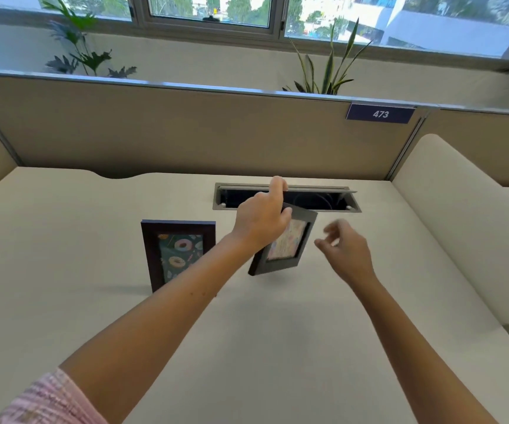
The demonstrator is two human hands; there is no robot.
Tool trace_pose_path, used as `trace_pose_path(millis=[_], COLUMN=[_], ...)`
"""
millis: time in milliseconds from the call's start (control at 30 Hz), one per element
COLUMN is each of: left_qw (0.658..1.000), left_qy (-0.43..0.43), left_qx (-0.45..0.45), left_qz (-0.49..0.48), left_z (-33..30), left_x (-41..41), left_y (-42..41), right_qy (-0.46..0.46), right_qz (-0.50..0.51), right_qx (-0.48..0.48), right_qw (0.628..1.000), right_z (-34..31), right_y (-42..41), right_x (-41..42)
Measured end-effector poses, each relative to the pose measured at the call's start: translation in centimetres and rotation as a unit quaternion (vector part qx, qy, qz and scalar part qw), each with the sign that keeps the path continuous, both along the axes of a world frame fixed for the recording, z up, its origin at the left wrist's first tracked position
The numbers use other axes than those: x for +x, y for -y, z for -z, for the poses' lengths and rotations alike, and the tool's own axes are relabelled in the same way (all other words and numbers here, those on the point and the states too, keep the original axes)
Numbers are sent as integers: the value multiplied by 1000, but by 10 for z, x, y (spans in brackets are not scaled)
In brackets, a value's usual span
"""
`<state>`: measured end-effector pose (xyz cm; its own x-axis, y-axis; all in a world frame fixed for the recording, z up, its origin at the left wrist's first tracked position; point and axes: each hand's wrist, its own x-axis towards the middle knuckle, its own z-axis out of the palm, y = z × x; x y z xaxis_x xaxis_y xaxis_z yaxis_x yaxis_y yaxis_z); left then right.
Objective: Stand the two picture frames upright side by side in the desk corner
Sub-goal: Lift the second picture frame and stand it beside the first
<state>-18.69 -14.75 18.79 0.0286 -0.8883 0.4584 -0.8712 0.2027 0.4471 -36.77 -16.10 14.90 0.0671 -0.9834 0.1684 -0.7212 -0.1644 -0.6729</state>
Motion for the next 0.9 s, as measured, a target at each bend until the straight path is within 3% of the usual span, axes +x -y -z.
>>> trace_pose_path(millis=[67,200,400,533,667,900], left_qw=[999,985,976,992,998,998], left_qy=[36,85,123,38,-16,39], left_qx=[6,51,31,-42,-40,15], left_qz=[37,144,179,117,38,48], left_z=[-4,-11,5,25,47,76], left_x=[-2,-8,-10,-2,17,31], left_y=[1,3,0,0,-3,-15], right_qy=[-63,-130,17,187,324,353], right_qz=[-81,-192,-205,-156,-126,-118], right_qx=[-114,20,139,204,261,303], right_qw=[988,973,969,948,900,877], right_z=[-4,1,20,36,52,72], right_y=[8,23,22,20,18,19], right_x=[-3,9,7,4,-1,6])
